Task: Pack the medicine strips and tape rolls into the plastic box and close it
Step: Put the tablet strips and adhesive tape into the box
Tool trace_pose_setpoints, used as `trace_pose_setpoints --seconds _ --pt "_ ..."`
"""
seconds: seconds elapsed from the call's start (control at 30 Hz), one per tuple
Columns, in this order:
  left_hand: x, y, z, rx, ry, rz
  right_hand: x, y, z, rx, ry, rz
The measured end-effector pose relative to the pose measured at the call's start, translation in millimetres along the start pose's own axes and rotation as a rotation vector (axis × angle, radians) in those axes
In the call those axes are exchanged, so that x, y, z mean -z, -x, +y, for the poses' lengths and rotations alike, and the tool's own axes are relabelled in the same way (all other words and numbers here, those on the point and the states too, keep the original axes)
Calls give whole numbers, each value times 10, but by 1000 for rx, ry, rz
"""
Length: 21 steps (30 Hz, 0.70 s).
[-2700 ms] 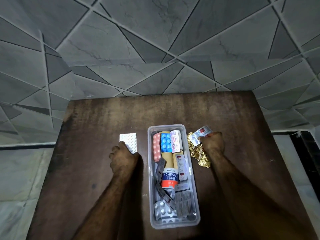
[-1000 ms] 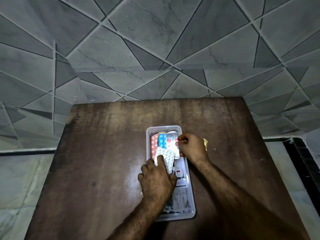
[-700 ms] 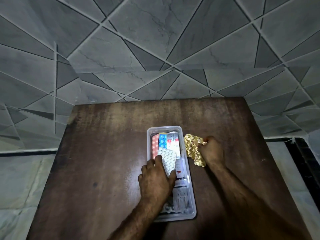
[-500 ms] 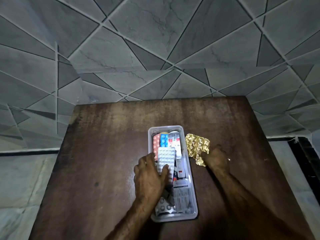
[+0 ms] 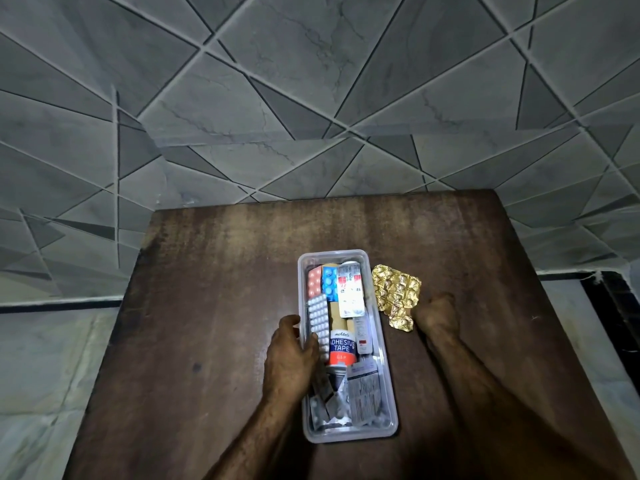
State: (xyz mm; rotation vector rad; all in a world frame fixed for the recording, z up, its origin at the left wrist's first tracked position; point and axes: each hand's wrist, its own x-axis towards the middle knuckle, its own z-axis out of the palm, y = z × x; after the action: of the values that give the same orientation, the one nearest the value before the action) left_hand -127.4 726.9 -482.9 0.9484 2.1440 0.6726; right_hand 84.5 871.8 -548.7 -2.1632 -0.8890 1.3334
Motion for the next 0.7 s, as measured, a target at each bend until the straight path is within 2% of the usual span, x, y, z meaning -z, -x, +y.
trace_pose_setpoints --seconds 0.27,0.57,0.7 --pt "30 -3 5 21 19 -16 151 54 -71 -172 -314 -145" --pt "71 7 -35 10 84 -25 466 292 -373 -32 -547 -158" --pt "95 18 -51 32 126 -27 463 535 -522 48 -609 -253"
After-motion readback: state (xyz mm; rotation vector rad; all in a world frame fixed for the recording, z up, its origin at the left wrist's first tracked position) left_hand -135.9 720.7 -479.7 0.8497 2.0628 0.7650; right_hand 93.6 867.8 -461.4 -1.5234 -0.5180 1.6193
